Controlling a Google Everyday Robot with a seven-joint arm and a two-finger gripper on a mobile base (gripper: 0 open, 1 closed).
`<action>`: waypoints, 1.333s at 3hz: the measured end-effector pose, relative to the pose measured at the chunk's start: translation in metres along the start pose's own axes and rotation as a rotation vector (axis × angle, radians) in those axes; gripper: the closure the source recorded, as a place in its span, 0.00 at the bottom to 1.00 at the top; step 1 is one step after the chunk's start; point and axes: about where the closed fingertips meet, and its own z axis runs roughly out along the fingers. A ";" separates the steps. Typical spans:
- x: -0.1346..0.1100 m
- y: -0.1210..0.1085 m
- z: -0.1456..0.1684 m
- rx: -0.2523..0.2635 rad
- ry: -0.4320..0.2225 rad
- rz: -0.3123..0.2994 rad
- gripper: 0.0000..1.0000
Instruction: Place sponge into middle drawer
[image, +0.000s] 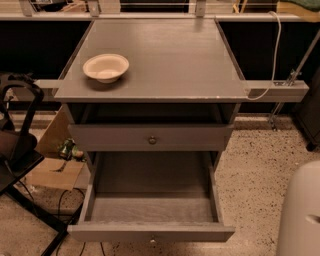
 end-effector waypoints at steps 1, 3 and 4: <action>-0.009 -0.003 -0.015 0.066 -0.057 -0.025 1.00; -0.014 0.005 -0.011 0.023 -0.003 -0.042 1.00; -0.026 0.013 -0.024 0.010 0.107 -0.038 1.00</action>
Offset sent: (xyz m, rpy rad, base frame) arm -0.0094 0.0001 0.0124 -0.0082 -0.0699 0.0040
